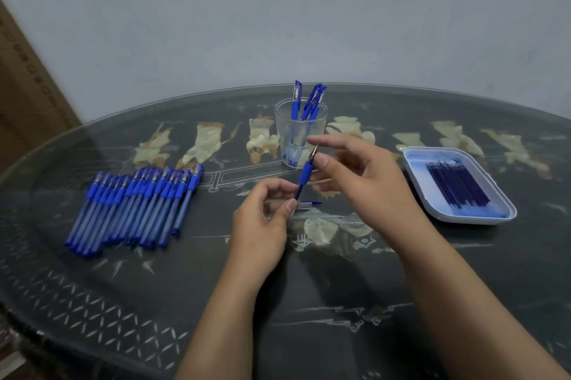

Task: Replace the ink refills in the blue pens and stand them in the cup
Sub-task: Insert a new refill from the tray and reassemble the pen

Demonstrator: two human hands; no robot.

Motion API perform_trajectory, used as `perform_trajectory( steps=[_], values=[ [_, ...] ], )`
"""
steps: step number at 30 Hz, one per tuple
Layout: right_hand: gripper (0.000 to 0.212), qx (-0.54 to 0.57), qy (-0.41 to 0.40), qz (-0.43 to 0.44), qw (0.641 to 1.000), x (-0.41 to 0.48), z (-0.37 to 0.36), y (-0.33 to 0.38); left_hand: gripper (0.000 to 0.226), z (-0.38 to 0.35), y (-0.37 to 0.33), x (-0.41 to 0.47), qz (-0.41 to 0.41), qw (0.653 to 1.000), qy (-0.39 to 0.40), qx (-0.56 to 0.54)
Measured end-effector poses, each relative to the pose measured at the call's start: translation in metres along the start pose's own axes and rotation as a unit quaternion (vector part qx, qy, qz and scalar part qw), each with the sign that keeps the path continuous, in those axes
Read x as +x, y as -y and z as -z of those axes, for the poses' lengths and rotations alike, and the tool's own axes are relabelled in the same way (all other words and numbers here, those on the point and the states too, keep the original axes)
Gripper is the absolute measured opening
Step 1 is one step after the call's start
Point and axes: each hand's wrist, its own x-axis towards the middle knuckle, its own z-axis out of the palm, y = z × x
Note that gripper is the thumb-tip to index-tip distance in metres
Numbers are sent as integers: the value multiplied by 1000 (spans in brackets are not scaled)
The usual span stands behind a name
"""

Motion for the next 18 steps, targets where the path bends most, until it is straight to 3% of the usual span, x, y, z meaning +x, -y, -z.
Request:
perform_trajectory(
  steps=[6,9,14,18],
  values=[
    [6,-16,-11,-9,1000,1,1,-4,33,1,4,2,-13,1000,0,11],
    [14,-19,-42,-12,999,2,1,-7,32,-1,5,3,-16,1000,-1,3],
    [18,2,2,5,1000,2,2,-4,30,-2,6,4,-11,1000,-12,-12],
    [1,1,-21,4,1000,4,-1,-7,33,-2,6,4,-13,1000,-10,-6]
  ],
)
